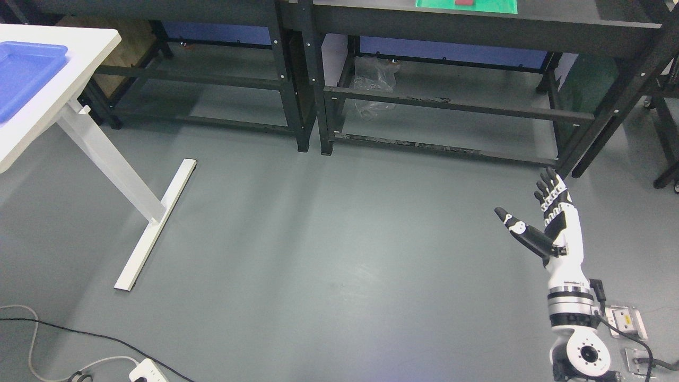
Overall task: Pick pink block from left shelf to tray
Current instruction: 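Drive toward the black shelf with the right hand raised and open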
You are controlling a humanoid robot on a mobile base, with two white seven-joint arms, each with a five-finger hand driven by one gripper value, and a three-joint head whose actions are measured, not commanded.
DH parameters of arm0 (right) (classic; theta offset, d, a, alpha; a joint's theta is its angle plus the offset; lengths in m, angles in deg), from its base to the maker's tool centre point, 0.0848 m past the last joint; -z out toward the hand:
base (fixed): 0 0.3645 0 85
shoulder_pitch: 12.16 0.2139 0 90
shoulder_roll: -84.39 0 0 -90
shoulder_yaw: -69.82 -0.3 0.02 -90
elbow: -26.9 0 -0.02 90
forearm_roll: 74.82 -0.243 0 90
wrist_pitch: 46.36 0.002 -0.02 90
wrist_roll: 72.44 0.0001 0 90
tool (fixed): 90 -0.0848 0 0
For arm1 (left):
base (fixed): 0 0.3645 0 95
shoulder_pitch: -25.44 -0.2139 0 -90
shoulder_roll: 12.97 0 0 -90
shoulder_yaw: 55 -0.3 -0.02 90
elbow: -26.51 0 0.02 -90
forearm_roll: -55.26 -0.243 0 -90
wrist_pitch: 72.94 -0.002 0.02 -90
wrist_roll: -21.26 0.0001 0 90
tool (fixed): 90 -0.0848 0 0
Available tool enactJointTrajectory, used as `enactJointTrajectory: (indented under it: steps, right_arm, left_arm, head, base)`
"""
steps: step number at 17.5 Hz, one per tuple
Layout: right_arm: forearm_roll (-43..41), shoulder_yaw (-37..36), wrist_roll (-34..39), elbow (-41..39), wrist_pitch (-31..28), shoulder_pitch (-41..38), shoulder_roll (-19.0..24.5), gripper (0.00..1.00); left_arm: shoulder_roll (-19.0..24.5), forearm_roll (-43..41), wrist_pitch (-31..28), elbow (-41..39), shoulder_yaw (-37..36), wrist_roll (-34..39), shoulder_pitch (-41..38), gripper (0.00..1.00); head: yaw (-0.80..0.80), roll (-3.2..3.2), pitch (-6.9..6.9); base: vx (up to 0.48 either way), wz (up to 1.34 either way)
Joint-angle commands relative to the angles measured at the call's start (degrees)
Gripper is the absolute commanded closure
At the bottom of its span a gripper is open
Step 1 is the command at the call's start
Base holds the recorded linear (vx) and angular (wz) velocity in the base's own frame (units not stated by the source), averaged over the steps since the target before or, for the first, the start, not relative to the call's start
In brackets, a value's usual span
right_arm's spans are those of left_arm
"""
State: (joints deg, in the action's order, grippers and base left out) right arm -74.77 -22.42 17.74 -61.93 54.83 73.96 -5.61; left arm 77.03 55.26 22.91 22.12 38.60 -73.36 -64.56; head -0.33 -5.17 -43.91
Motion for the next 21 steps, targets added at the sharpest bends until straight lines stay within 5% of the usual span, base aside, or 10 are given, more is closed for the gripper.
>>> enactJointTrajectory:
  steps: [1, 6, 18, 21]
  right_arm:
    - [1.6, 0.0, 0.1, 0.1, 0.1, 0.0, -1.0, 0.00]
    - [-1.7, 0.0, 0.0, 0.3, 0.2, -0.3, -1.0, 0.00]
    - [8.1, 0.8, -0.3, 0.3, 1.2, -0.2, -1.0, 0.00]
    - [19.2, 0.7, -0.5, 0.5, 0.9, 1.0, -1.0, 0.00]
  left_arm:
    - [1.0, -0.1, -0.1, 0.0, 0.0, 0.0, -0.5, 0.00]
    - [1.0, -0.1, -0.1, 0.0, 0.0, 0.0, -0.5, 0.00]
    - [1.0, -0.1, -0.1, 0.0, 0.0, 0.0, -0.5, 0.00]
    - [1.0, -0.1, -0.1, 0.0, 0.0, 0.0, -0.5, 0.00]
  head:
    - [0.00, 0.00, 0.00]
    - [0.00, 0.00, 0.00]
    - [0.00, 0.00, 0.00]
    - [0.00, 0.00, 0.00]
  base:
    - [0.000, 0.00]
    - [0.003, 0.00]
    - [0.039, 0.00]
    - [0.109, -0.02]
